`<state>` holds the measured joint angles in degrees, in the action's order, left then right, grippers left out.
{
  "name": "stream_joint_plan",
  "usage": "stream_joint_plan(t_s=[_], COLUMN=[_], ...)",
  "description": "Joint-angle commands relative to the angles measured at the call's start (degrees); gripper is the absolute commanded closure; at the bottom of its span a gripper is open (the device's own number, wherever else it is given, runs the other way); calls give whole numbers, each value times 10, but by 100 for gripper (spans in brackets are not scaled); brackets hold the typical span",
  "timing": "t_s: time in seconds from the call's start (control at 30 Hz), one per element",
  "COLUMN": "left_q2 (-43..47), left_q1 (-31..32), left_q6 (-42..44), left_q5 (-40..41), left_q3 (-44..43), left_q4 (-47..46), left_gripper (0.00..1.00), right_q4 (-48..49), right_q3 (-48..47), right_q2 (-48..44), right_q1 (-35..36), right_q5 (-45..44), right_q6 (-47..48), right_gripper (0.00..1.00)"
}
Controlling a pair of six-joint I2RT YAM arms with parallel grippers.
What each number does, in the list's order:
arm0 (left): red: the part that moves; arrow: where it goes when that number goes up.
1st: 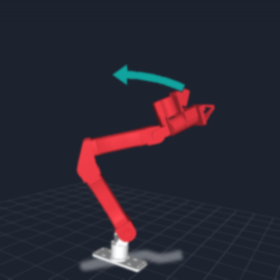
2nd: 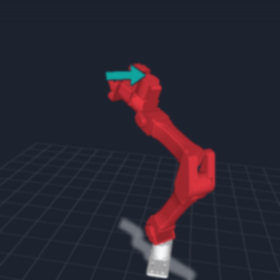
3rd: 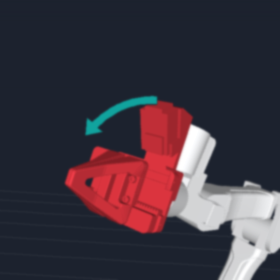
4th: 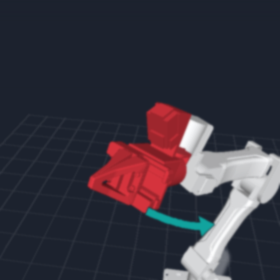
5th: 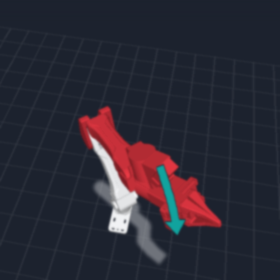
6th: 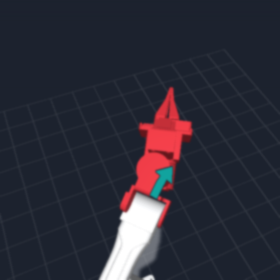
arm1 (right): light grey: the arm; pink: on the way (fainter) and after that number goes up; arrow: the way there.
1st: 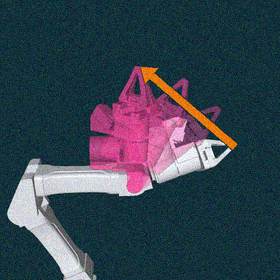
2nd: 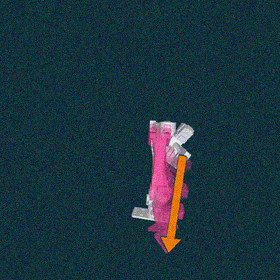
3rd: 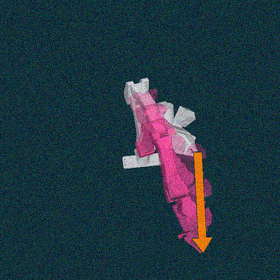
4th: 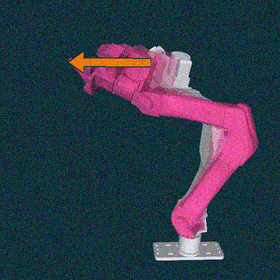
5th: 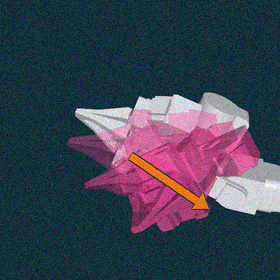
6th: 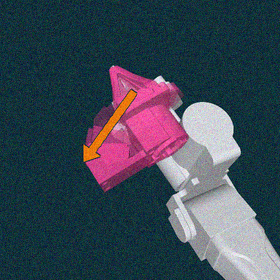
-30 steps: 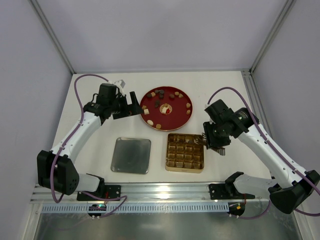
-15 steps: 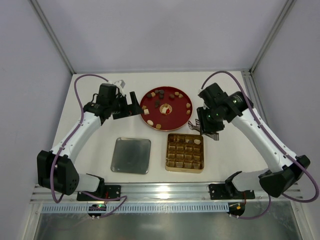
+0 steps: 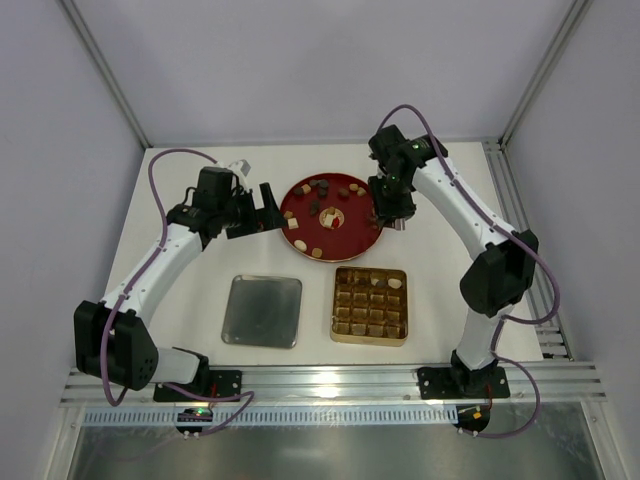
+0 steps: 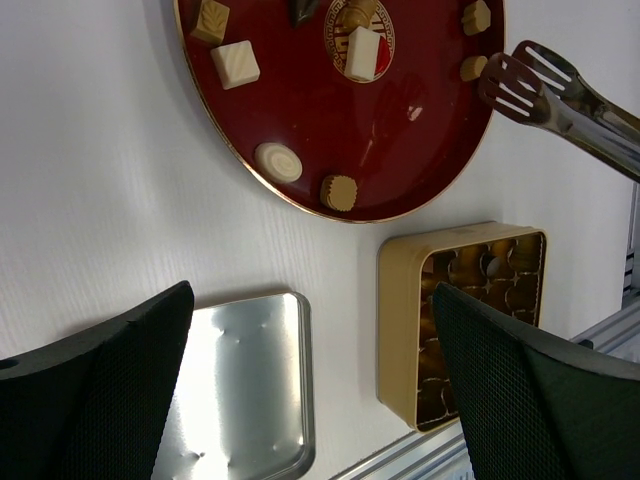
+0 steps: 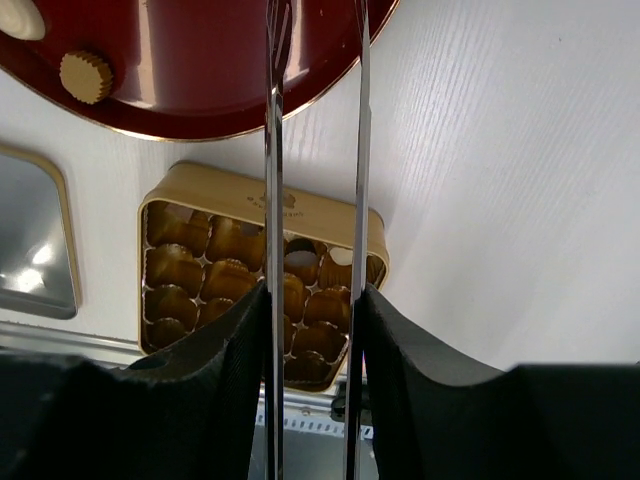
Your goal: Pack the chocolate
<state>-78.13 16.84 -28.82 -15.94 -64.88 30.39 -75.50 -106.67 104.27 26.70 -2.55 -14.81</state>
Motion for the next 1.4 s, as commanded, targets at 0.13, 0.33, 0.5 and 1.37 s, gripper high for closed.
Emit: stream_joint_plan(t_s=[0.13, 0.33, 0.5, 1.37], left_q2=[10, 10, 8, 10], left_q1=[-3, -3, -3, -2], left_q6=[-5, -6, -6, -5], left_q5=[-16, -18, -18, -19], left_q3=[-1, -2, -1, 1], left_q4=[-19, -20, -20, -20], left_gripper=[0, 0, 1, 0], right_q4=[11, 18, 19, 36], right_q3=[-42, -42, -36, -13], right_q2=[32, 39, 48, 66], right_q1=[-8, -9, -10, -14], right_q5=[-32, -51, -46, -48], right_q6=[9, 7, 11, 16], right_gripper=[58, 57, 58, 58])
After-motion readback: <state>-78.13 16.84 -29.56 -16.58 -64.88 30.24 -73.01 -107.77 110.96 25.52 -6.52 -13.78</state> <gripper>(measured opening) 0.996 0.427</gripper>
